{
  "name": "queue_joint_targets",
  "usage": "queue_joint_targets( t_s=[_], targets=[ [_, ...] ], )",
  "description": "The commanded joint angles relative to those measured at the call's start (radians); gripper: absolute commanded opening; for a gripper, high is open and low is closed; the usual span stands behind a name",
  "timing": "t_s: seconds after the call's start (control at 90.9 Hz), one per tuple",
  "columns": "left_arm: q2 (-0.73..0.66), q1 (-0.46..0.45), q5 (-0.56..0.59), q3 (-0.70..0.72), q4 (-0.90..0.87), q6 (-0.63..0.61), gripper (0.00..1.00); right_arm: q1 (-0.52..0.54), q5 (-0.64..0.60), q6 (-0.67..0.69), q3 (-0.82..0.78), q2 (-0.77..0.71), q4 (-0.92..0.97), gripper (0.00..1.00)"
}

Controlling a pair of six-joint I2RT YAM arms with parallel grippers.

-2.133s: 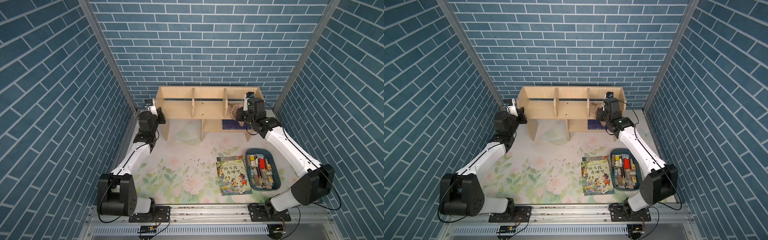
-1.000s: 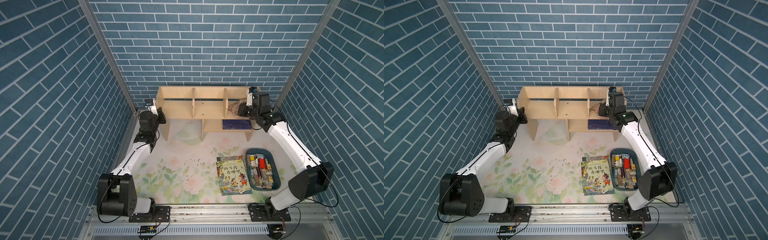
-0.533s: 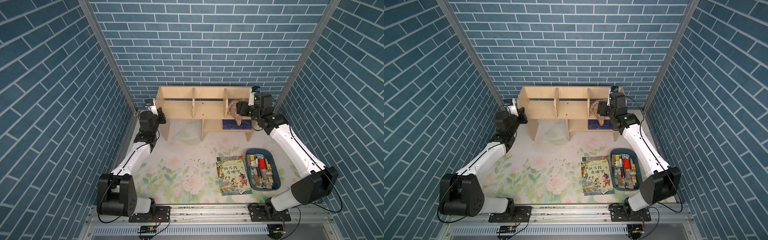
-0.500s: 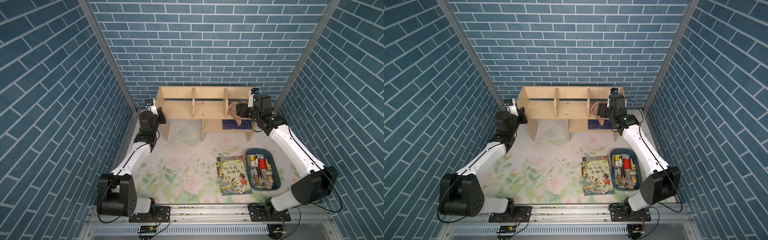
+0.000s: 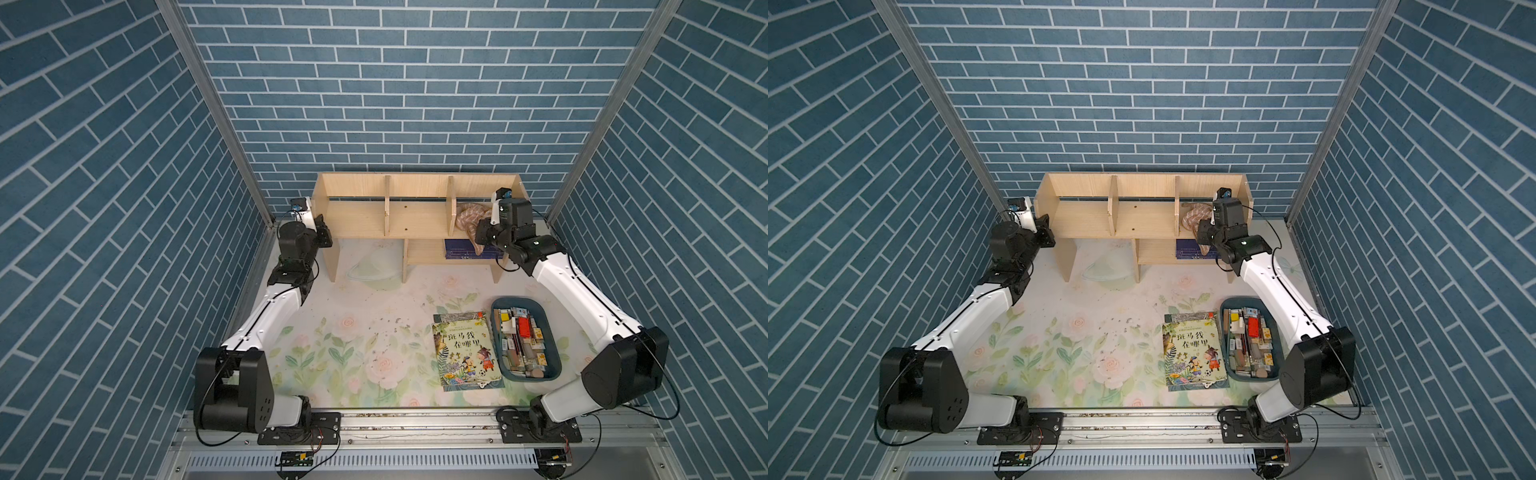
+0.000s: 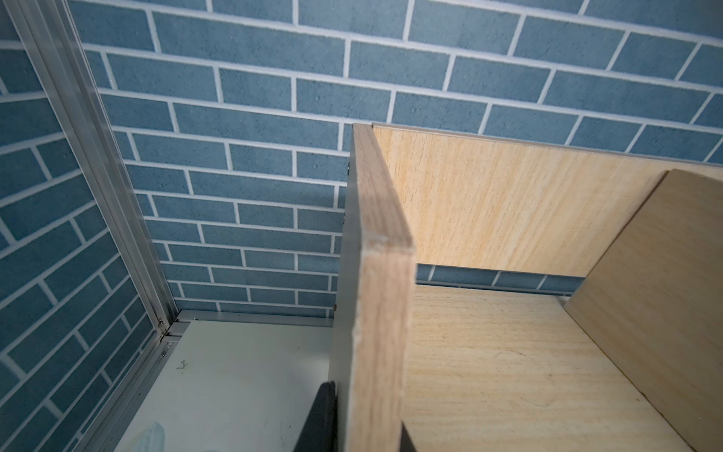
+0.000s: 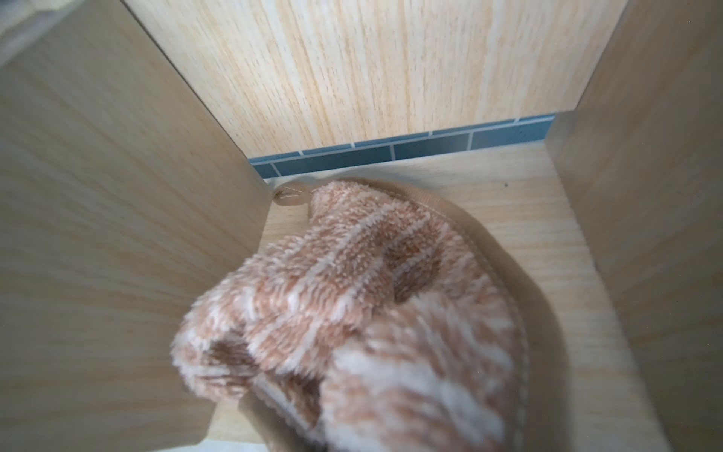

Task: Wipe the bookshelf clean with a cloth
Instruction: Wipe the dust from the shelf.

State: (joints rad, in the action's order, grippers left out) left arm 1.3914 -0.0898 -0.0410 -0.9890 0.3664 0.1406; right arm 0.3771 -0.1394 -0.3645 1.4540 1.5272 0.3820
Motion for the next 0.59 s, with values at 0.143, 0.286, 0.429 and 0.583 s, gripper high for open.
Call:
queue_joint_targets(
  t_s=[0.143, 0.286, 0.429, 0.583],
  targets=[
    [0.011, -0.084, -0.218, 0.012, -0.145, 0.155, 0.00, -0.034, -0.133, 0.009, 0.064, 0.012, 0.064, 0.00],
    [0.013, -0.084, -0.220, 0.012, -0.144, 0.157, 0.00, 0.007, -0.069, 0.033, 0.063, 0.006, 0.063, 0.43],
    [0.014, -0.084, -0.221, 0.012, -0.146, 0.157, 0.00, 0.051, -0.049, 0.037, 0.042, -0.006, 0.054, 0.71],
    [0.015, -0.086, -0.219, 0.012, -0.146, 0.155, 0.00, 0.058, 0.012, 0.014, 0.043, 0.034, 0.034, 0.62]
  ],
)
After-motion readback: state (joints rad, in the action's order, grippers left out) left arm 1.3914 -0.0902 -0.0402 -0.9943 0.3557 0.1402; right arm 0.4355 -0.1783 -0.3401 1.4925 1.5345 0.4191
